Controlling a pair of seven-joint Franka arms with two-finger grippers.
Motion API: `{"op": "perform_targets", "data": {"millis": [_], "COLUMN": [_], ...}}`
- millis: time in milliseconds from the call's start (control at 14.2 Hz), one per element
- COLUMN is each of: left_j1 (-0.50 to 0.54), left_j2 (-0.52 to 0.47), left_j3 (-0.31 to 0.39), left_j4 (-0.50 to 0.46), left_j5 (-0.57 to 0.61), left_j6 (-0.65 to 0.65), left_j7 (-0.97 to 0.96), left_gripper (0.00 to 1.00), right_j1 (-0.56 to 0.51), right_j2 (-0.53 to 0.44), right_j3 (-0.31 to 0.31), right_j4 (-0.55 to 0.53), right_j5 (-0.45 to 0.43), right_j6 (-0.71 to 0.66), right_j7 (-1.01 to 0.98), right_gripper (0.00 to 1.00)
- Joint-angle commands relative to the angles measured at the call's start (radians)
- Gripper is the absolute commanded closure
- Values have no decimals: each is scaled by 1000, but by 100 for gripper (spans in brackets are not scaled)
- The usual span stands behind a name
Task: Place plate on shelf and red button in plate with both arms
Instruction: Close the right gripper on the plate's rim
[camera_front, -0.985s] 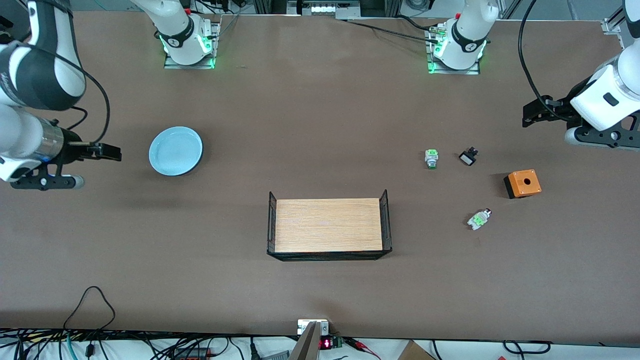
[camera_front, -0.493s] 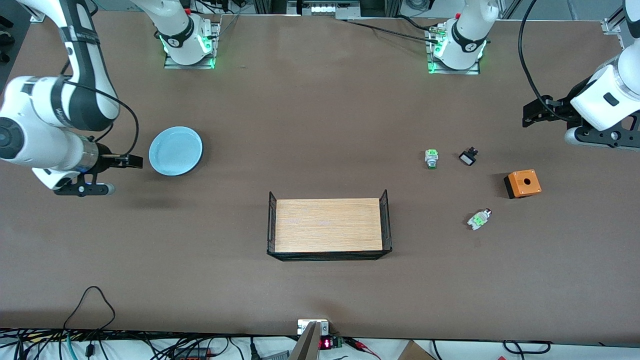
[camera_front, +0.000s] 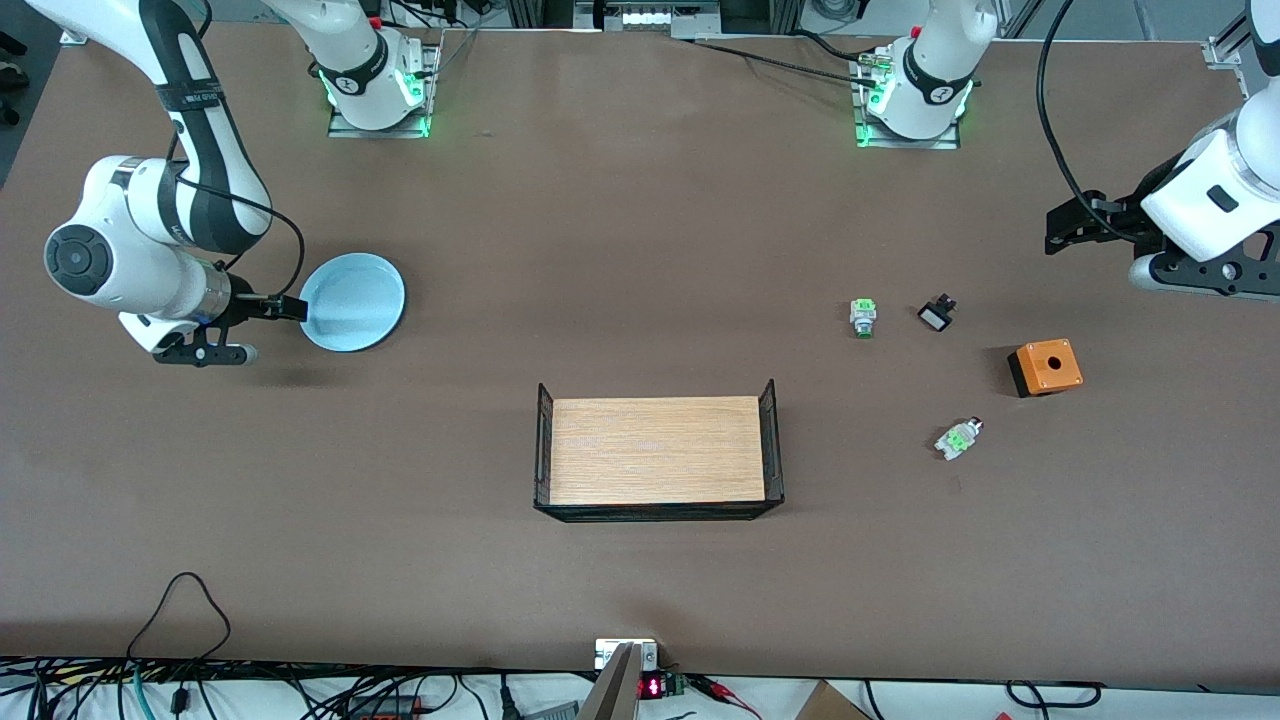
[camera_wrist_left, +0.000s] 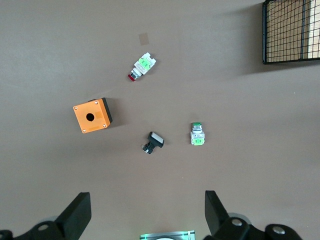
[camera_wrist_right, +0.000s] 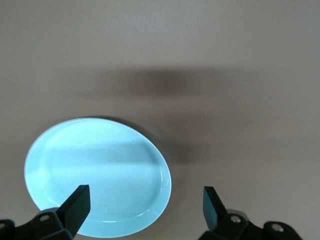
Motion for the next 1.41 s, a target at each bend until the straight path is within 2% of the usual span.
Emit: {"op": "perform_targets", "data": {"millis": [0, 1196, 1337], "left_j1": [3, 3, 3], "left_j2": [11, 11, 11], "left_j3": [-3, -3, -3], "left_j4": [28, 28, 30], "left_j5": [12, 10, 10], "left_j6": [-22, -22, -22], "left_j7": [-10, -10, -10], "left_gripper": [0, 0, 0], "right_j1": [-43, -98, -98], "right_j2": [-38, 71, 79], "right_j3": [19, 63, 65], "right_j4": [-95, -161, -159], "right_j5": [46, 51, 51], "right_j6": [83, 174, 175], "right_j7": [-69, -129, -127], "right_gripper": [0, 0, 10]}}
